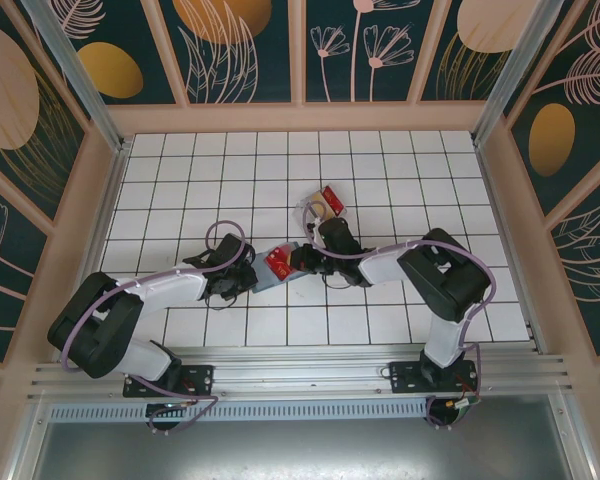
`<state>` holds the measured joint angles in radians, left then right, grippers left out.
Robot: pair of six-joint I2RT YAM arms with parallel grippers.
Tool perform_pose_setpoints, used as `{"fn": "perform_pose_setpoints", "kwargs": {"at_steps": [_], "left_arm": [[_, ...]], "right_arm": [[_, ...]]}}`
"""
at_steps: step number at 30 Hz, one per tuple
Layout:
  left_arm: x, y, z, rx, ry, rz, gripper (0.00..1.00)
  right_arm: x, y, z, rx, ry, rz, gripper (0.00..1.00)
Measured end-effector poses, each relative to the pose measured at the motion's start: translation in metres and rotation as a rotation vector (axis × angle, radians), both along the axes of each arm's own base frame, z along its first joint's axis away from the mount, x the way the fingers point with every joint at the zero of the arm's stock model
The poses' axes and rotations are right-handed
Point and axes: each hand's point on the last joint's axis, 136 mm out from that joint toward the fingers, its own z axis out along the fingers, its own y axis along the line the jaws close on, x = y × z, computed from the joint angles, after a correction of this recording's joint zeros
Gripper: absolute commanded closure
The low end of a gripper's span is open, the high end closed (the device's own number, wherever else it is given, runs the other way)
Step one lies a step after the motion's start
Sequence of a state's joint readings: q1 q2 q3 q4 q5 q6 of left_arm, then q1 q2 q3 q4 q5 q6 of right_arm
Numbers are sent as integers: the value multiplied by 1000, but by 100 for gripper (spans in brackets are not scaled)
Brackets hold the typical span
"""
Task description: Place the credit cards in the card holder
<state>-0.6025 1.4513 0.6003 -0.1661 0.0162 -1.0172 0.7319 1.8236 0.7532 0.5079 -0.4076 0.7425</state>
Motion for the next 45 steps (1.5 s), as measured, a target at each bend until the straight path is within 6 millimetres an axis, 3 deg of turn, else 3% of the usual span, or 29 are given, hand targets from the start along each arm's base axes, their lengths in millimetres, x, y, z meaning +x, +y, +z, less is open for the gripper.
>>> {"fn": "perform_pose_setpoints", "kwargs": {"at_steps": [24, 45], "left_arm": [[6, -4, 1, -5, -14, -6, 90], [7, -5, 1, -3, -15, -10, 91]], "right_arm": [[7, 12, -2, -14, -83, -40, 98], [-15, 38, -7, -142, -162, 18, 96]]}}
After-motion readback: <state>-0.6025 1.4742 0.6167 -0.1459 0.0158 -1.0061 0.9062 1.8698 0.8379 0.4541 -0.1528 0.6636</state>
